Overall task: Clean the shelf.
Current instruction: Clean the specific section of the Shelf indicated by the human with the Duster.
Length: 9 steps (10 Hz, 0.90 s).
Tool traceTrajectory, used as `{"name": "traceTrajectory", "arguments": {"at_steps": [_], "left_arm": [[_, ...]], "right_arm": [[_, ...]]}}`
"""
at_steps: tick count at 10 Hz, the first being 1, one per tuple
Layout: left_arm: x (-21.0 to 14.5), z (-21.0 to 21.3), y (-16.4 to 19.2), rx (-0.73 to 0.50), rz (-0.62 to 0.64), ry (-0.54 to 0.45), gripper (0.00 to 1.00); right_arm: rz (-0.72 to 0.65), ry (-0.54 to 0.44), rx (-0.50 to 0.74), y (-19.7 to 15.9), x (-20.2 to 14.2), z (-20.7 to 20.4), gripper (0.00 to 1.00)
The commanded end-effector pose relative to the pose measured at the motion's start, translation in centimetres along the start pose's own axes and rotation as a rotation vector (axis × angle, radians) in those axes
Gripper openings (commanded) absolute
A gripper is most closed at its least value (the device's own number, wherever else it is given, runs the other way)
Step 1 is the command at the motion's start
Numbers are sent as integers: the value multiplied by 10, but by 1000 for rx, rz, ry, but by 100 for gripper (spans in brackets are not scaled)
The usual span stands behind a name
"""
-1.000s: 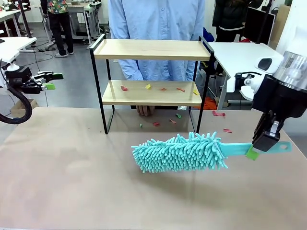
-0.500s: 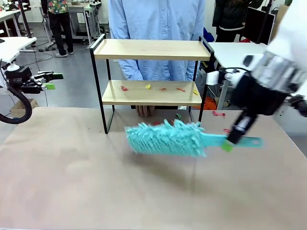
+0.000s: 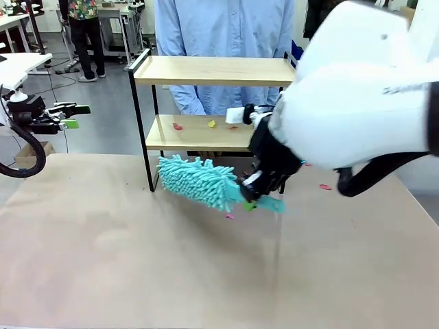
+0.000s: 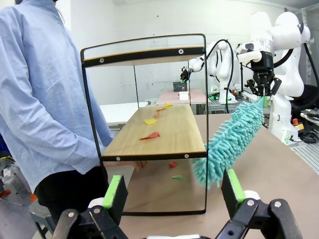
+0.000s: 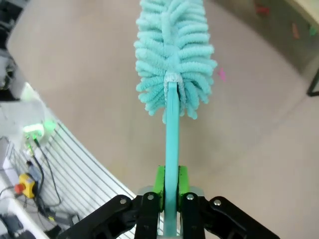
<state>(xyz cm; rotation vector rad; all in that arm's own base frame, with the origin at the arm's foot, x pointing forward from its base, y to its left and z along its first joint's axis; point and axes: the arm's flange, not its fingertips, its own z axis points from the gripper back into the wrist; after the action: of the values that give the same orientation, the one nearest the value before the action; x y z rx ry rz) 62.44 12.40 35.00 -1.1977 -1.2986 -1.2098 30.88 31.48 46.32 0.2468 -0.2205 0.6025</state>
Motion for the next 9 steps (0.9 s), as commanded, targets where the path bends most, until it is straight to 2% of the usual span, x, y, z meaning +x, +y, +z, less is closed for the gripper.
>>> {"name": "traceTrajectory", "arguments": {"at_steps": [1,5,7,9], "left_arm": [[3,0,-2,-8,-16,9,100],[3,0,-2,-8,-16,9,100],[3,0,-2,-8,-16,9,100],[3,0,-2,-8,-16,9,100]], "right_arm": [[24,11,-5,-12,-10,13,13],[-2,15,0,-8,-3,4,13],[-206,-56,-147,35,27,-26,13],[-299,-110,-222,62,51,-57,13]]}}
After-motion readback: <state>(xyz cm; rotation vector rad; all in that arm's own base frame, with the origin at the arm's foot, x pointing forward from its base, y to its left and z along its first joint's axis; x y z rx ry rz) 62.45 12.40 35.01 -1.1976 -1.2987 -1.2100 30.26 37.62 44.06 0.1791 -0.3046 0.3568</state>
